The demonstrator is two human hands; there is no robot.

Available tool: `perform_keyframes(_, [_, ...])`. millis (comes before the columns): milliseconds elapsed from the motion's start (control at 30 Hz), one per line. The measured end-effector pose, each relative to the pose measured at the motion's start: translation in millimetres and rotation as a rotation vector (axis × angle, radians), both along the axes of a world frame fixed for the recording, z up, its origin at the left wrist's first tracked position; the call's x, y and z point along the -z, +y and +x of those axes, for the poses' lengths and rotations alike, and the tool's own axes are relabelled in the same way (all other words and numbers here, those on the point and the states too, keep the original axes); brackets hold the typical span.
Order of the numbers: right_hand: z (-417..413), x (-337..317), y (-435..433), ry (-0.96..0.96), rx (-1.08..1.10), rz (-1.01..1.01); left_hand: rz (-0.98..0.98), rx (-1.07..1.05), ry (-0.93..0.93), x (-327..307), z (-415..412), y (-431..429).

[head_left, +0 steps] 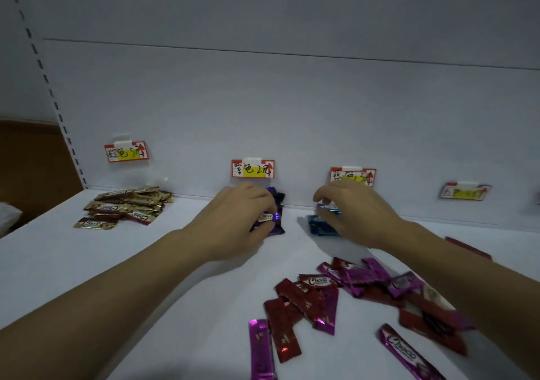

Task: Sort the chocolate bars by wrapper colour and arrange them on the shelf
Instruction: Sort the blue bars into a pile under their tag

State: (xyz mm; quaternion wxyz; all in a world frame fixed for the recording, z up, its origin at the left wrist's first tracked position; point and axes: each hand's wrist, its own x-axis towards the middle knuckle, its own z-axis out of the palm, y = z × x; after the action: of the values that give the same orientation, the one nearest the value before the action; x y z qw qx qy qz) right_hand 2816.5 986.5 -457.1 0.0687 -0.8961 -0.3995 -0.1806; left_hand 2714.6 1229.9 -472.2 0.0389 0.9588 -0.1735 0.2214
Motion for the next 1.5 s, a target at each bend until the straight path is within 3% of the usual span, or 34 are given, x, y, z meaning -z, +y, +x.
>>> perform_keyframes(233, [-8,-2,-106,0.039,0.101,0.066,0.055,0.134,0.085,-5,12,-87])
perform_keyframes(400, [-12,26,-162,0.136,0.169,0.329,0.030,0.200,0.191,-2,28,-149])
perform_keyframes(667, [-19,19,-194,0.401,0.060,0.305,-0.100,0.263,0.337,17,32,-202])
perform_keyframes(867, [14,25,-234,0.319,0.494,0.443,-0.103,0.402,0.489,28,33,-209])
perform_keyframes(1000, [25,28,-254,0.382,0.642,0.343,-0.081,0.377,0.504,31,32,-215])
perform_keyframes(1267, [28,40,-243,0.428,0.574,0.262,-0.020,0.318,0.433,28,31,-217])
perform_keyframes(1500, [13,38,-225,0.476,0.414,0.315,-0.324,0.266,0.368,17,28,-208])
